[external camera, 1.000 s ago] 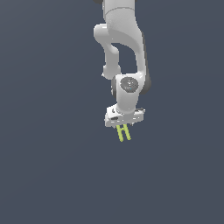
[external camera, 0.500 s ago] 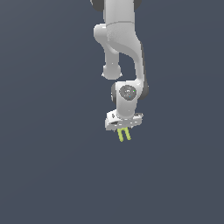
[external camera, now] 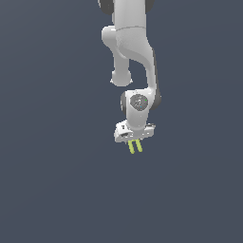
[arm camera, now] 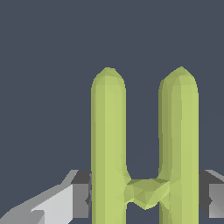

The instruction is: Pick up the object and move it to a goal position.

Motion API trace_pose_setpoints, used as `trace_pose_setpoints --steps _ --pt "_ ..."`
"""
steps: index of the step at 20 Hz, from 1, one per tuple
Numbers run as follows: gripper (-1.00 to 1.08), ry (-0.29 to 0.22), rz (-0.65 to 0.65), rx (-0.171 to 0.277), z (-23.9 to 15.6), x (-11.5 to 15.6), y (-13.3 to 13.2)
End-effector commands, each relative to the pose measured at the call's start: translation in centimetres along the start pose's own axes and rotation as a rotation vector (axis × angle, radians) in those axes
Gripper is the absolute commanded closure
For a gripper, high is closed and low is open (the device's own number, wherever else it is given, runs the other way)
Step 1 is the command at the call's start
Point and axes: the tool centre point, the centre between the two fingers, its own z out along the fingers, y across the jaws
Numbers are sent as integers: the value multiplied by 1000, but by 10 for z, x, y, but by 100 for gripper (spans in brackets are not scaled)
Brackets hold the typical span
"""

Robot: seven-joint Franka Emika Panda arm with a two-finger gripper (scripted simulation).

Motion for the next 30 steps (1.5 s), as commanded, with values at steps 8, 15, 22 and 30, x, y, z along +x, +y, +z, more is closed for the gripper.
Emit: trace_pose_setpoints --steps 8,15,22,30 --pt "108 0 0 0 -3 0 2" --pt "108 0 0 0 -31 2 27" --pt "108 1 0 1 -86 6 74" --pt "108 1 0 1 -163 12 140"
